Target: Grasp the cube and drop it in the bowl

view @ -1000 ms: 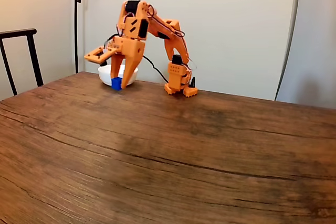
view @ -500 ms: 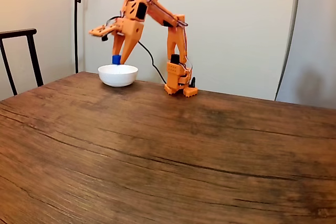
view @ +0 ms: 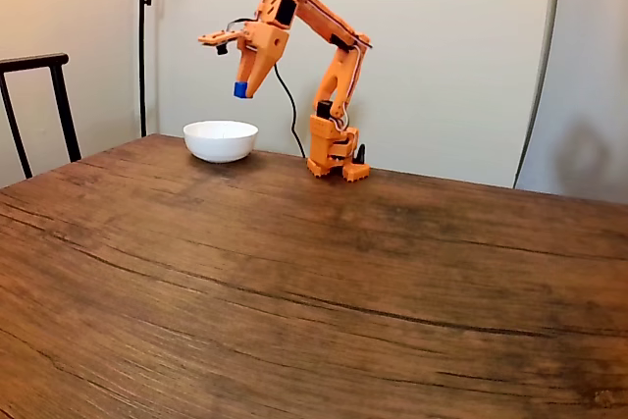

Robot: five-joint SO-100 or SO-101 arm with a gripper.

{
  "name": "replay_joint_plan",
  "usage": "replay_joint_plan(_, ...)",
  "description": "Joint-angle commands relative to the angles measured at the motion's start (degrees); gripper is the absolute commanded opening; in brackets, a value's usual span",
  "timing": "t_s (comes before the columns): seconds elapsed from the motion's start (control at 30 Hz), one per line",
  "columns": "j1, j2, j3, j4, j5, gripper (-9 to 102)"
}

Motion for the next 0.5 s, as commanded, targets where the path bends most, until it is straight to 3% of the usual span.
replay_joint_plan(0.0, 4.5, 5.8, 2.9, 2.9, 0.4, 5)
replay_joint_plan(0.13, 11.9, 9.3, 7.2, 1.7, 2.7, 5)
replay_joint_plan(0.47, 29.6, 10.5, 15.6, -10.3, 12.1, 5)
